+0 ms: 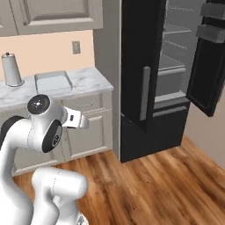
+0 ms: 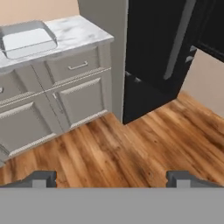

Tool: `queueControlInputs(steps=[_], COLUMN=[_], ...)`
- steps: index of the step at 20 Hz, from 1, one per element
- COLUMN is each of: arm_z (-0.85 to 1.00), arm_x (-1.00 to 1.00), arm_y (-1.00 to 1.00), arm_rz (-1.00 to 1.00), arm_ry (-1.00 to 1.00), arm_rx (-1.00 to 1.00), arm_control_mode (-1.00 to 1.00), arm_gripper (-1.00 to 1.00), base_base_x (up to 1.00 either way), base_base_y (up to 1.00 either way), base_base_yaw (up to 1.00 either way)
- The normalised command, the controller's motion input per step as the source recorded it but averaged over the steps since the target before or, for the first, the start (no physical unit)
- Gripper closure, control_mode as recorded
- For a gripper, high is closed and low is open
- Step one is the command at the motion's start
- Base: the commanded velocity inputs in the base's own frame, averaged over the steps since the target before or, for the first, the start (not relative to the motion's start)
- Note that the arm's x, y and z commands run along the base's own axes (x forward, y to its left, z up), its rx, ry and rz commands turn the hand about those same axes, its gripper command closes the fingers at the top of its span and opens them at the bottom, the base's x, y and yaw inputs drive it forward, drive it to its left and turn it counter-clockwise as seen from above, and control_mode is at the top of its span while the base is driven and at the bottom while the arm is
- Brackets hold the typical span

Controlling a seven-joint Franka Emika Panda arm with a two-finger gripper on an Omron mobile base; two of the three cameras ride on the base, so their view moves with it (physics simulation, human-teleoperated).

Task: Place one mushroom and one chicken drumstick in each tupperware on the nearby counter, to pack two identical lunches.

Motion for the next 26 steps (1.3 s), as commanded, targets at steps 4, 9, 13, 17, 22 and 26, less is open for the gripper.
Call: queueControlInputs(steps=[4,9,13,17,22,26], arm_z=[0.0,0.0,0.0,0.0,0.0,0.0], arm_x=[0.0,0.0,0.0,0.0,0.0,0.0], arm_y=[0.0,0.0,0.0,0.0,0.0,0.0], arm_rz=[0.0,0.0,0.0,0.0,0.0,0.0], arm_ry=[0.0,0.0,0.0,0.0,0.0,0.0], arm_rx=[0.0,0.0,0.0,0.0,0.0,0.0], arm_control_mode=[1.0,1.0,1.0,1.0,1.0,1.0], arm_gripper=[-1.0,-1.0,-1.0,-1.0,-1.0,-1.0], base_base_x=[0.32,0.35,0.32,0.48,0.67,0.77], base_base_y=[-1.0,-1.0,-1.0,-0.99,-0.9,-0.73], base_base_yaw=[-0.32,-0.39,-0.42,-0.35,-0.18,0.15])
